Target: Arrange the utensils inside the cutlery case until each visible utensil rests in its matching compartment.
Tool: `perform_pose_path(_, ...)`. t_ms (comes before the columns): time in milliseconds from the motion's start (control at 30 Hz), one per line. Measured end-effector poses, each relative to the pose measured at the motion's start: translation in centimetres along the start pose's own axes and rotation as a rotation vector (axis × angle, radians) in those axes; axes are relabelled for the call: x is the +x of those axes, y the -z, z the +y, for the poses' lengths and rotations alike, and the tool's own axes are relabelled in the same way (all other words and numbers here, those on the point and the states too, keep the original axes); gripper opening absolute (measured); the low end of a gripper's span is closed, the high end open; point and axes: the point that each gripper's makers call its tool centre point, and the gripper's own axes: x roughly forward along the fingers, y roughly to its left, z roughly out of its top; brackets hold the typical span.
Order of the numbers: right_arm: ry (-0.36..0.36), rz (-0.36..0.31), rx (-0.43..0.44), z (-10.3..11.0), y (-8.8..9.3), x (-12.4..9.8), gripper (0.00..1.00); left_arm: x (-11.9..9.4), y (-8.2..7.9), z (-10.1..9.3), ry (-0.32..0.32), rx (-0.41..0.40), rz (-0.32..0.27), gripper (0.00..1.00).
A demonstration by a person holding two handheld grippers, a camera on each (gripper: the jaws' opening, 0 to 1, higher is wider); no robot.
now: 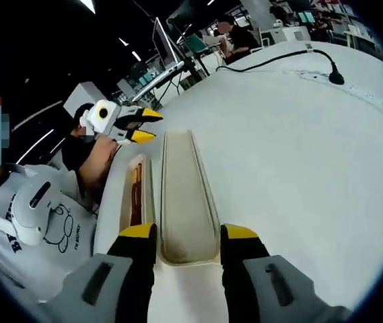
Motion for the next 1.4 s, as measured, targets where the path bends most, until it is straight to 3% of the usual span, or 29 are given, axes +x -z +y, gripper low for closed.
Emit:
perform_pose_path(167,0.031,0.017,-0.077,0.0,-0.6,-0.2,0.38,0.5,-1.7,-0.4,0.155,0.042,0.040,0.36)
perform_pose_path(333,0.058,0.038,-0.132,-0.1,-0.9,-0.2,0.38,2.3,-0.8,-1.2,0.291,0.107,0.140,0.43)
perform_pose_path(533,0.144,0.112,-0.274,-0.8,-0.9,-0.6,0.38,4.0,0.0,-2.4,0.423,0.078,0.210,0.45)
perform_pose_path(900,0.194,0.133,-0.368,-0.7,-1.4,-0.7,0.38,5.5,1.7,-2.9,0.482,0.048,0.265,0.49)
perform_pose_path(967,0.217,0.138,-0.409,-0.9,-1.7,-0.8,0.38,5.6,1.8,-3.2,0.499,-0.006,0.264,0.47)
perform_pose_path(1100,0.261,0.142,-0.458,-0.9,-2.3,-1.2,0.38,5.8,2.0,-2.9,0.506,-0.035,0.261,0.42)
perform_pose_path(1400,0.304,0.152,-0.511,-1.1,-2.3,-1.2,0.38,6.0,1.9,-3.2,0.510,-0.021,0.255,0.42)
